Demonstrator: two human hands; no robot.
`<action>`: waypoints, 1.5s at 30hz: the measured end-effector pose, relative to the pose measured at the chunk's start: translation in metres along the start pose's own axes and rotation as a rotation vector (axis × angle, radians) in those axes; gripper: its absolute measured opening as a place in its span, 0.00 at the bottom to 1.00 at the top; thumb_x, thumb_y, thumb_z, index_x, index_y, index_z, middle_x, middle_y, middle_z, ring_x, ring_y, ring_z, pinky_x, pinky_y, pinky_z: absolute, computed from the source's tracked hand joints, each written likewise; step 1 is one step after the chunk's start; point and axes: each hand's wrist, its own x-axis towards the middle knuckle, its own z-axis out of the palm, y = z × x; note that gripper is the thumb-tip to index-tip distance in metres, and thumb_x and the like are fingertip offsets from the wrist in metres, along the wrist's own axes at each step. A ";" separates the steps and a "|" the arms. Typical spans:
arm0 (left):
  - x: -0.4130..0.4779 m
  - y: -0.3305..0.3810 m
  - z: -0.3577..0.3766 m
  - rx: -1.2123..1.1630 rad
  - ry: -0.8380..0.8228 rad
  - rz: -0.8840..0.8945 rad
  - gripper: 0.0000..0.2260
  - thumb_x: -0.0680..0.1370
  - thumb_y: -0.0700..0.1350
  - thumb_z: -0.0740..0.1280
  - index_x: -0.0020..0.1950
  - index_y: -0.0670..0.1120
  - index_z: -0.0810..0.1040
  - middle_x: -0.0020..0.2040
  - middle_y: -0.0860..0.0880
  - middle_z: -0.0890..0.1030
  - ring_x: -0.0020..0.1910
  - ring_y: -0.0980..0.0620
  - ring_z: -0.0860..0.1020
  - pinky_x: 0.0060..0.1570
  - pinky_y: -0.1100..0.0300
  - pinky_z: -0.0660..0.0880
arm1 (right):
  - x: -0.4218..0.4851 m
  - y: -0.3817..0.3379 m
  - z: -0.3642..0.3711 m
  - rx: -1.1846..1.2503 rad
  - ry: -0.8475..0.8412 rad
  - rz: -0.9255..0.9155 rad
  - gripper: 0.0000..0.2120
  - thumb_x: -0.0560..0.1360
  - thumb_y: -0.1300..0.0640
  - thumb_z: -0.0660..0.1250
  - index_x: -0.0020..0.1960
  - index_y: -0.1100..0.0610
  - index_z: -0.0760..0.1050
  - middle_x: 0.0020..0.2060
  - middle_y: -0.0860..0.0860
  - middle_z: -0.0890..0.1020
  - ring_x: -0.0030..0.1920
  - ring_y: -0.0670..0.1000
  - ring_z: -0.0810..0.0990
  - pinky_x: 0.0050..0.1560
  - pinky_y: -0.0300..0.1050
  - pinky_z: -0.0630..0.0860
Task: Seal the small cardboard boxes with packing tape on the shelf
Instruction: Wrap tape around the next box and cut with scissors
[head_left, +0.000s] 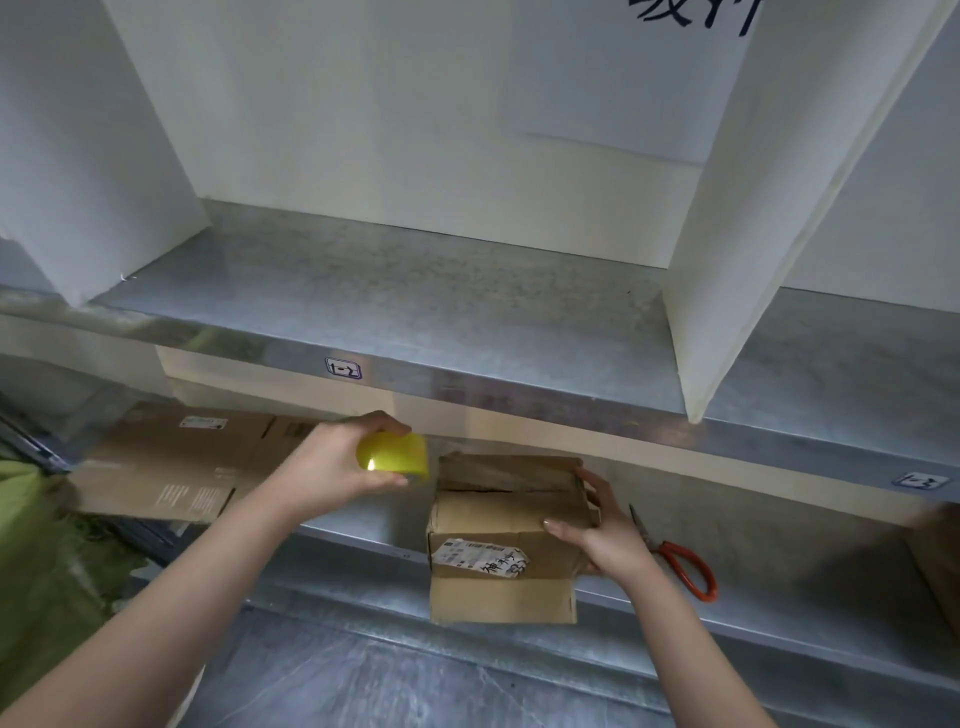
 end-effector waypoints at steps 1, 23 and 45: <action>0.000 -0.006 -0.001 0.034 -0.007 -0.009 0.25 0.65 0.58 0.78 0.59 0.58 0.77 0.55 0.63 0.79 0.53 0.66 0.75 0.51 0.75 0.68 | 0.001 -0.001 0.000 0.004 -0.001 0.003 0.43 0.66 0.41 0.78 0.73 0.41 0.56 0.73 0.51 0.67 0.69 0.57 0.71 0.52 0.39 0.77; 0.002 -0.065 0.072 0.137 -0.125 -0.165 0.25 0.68 0.56 0.76 0.63 0.55 0.76 0.57 0.55 0.75 0.55 0.52 0.76 0.50 0.60 0.73 | -0.012 0.007 0.022 0.090 0.064 -0.016 0.42 0.69 0.41 0.74 0.76 0.39 0.54 0.75 0.44 0.63 0.75 0.52 0.62 0.68 0.47 0.63; 0.025 -0.075 0.068 0.213 -0.173 -0.108 0.21 0.67 0.56 0.76 0.52 0.56 0.69 0.49 0.57 0.73 0.45 0.54 0.73 0.37 0.62 0.68 | -0.036 0.050 0.009 -0.059 0.211 -0.063 0.25 0.79 0.39 0.56 0.75 0.36 0.57 0.74 0.43 0.64 0.74 0.47 0.62 0.74 0.50 0.61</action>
